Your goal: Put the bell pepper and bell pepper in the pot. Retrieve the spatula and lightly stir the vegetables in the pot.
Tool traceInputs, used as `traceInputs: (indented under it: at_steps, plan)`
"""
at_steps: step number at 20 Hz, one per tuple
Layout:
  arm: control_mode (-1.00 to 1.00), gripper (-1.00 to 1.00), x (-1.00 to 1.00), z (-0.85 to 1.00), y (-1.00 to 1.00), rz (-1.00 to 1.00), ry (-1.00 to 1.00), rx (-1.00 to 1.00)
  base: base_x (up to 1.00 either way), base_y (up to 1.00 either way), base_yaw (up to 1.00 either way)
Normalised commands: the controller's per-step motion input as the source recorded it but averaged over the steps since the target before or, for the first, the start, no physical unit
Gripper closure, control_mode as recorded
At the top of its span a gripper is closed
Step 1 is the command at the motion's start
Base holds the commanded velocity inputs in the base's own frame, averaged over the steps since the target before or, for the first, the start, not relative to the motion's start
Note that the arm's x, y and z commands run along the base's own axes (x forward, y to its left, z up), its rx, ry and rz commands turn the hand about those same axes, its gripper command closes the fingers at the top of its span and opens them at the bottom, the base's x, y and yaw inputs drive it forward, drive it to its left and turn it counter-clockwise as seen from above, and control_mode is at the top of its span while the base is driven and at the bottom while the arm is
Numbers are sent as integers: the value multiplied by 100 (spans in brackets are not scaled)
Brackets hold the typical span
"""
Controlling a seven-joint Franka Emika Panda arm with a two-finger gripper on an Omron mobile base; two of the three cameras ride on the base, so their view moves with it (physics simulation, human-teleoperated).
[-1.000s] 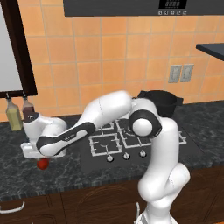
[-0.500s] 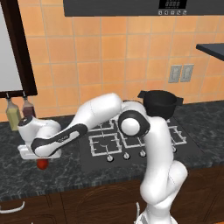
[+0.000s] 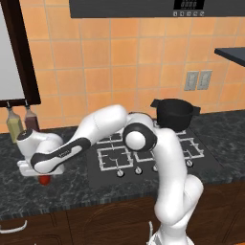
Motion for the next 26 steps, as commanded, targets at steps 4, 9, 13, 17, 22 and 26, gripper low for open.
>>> traceInputs:
  at_steps: [4, 9, 13, 17, 22, 26]
  plan:
    - [-100, -100, 5, -39, 0, 0, 1, 0, 0, 0, 0]
    - [-100, 100, 8, -13, 1, 0, 3, 0, 0, 0, 0]
    - [-100, 100, -5, 6, -9, 0, -7, 0, 0, 0, 0]
    - [-100, 100, -14, 51, -80, -2, -17, 0, 0, 0, 0]
    - [-100, 100, -11, 65, -100, 0, -13, 6, 0, 0, 0]
    - [-100, 100, 6, 62, -100, 0, -6, 20, 0, 0, 0]
